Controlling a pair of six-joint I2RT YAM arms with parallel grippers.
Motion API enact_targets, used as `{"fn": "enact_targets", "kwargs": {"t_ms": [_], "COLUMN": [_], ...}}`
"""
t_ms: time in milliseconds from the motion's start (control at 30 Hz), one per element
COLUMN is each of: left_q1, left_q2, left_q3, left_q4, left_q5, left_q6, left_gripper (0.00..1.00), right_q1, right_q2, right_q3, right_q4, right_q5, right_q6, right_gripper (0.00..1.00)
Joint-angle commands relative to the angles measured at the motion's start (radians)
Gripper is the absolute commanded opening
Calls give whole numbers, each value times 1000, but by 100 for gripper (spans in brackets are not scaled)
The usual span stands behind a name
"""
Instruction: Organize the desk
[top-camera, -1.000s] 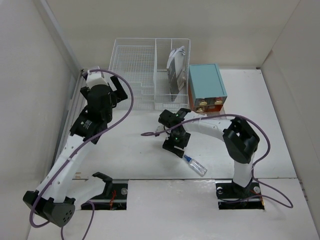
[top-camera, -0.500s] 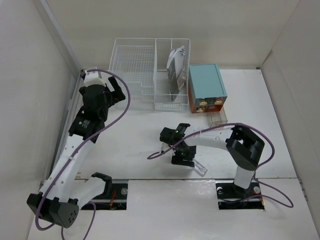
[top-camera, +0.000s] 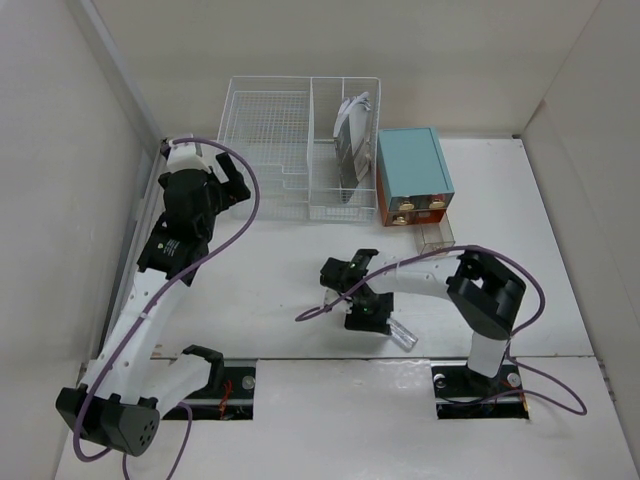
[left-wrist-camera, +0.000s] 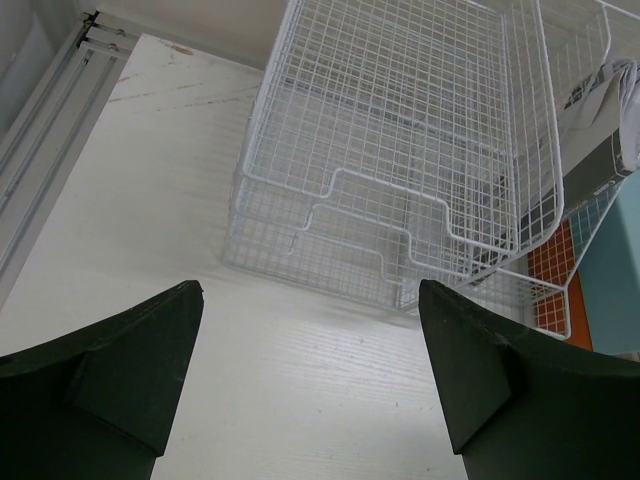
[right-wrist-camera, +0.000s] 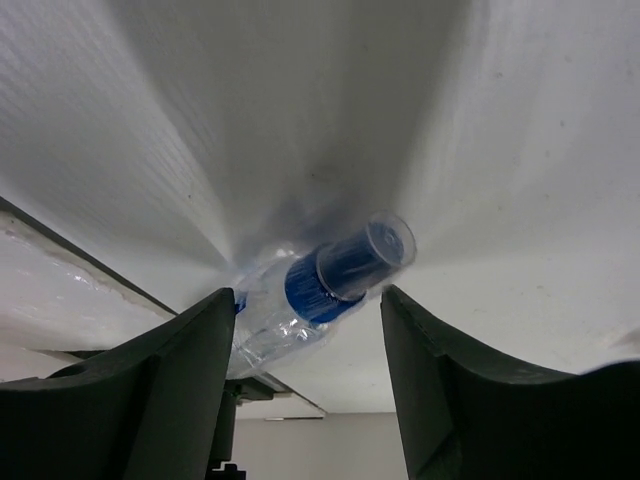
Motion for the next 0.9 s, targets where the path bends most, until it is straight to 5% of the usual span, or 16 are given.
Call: {"fn": "enact_targets", "kwargs": {"t_ms": [0,267,367,400,533,867], "left_q1": [12,30,30,39,48,49], "left_q2": [-17,-35,-35,-35,-35,-35], "left_q3": [-10,-19,-19,-19,-28,-37], "left_q4": [49,60,69,69,78,87], "left_q5": [16,34,43,43,52,52], "left_q6": [7,7,7,7,7,7], "left_gripper": [87,87,87,87,85,85], "right_q1": [0,0,0,0,0,-104], "right_q2": [31,77,77,77,77,-50], "right_q3": [26,26,16,16,27,329], "right_q4": [-7,-25,-25,-25,-25,38], "right_q5": [-31,-68,-68,-68,-68,77], "right_q6": [-18,-41,-41,-41,-41,-7], "right_gripper": [64,52,36,22,1,0]}}
